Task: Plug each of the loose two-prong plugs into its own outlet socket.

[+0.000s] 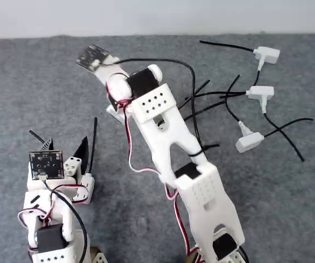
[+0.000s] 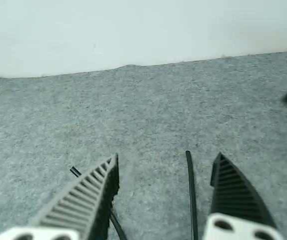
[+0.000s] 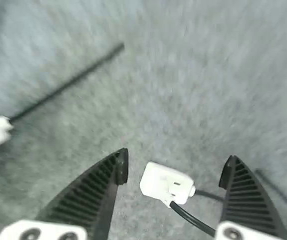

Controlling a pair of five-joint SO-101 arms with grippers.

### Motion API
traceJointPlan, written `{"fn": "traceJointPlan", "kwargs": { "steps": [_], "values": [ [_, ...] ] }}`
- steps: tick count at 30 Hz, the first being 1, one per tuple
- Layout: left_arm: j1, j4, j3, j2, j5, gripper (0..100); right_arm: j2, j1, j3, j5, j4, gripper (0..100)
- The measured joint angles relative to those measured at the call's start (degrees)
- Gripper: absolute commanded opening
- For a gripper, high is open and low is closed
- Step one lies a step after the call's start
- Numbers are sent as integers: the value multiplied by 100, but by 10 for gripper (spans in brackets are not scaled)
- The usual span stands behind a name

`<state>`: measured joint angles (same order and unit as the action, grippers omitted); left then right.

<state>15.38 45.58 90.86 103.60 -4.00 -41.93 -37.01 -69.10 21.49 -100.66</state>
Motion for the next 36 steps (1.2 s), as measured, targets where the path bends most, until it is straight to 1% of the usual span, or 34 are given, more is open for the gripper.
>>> {"fn": "traceJointPlan", "kwargs": {
  "steps": [2,4,6,8,11,14,17,19,21,24,26,28,32,36],
  "values": [
    [44,0,0,0,0,298,457,-70,0,9,0,294],
    [229,0,0,0,0,298,914,-70,0,44,0,294],
    [571,0,0,0,0,298,1415,0,26,114,0,294],
    [1055,-167,0,0,0,298,1987,158,237,123,0,294],
    [1749,-413,-88,0,0,298,2892,492,1002,114,0,293],
    [2092,-334,-580,0,0,298,3895,888,2251,62,0,292],
    [2233,132,-1389,0,-44,298,5046,1354,3622,26,0,292],
    [2259,457,-1978,0,-316,298,5899,1662,4492,26,0,292],
    [2286,695,-2462,0,-695,298,6787,1969,5310,26,0,293],
    [2312,1090,-2813,0,-1538,298,8053,2462,6611,88,44,293],
    [2330,1459,-2901,0,-2171,298,8800,2681,7587,193,316,292],
    [2523,1899,-2963,0,-2488,298,9495,2875,8633,246,721,292],
    [3007,2690,-3077,0,-2470,298,10646,3059,10497,273,1433,292],
    [2936,3147,-3095,0,-2040,298,11516,3147,11481,273,1741,293]
  ]
}}
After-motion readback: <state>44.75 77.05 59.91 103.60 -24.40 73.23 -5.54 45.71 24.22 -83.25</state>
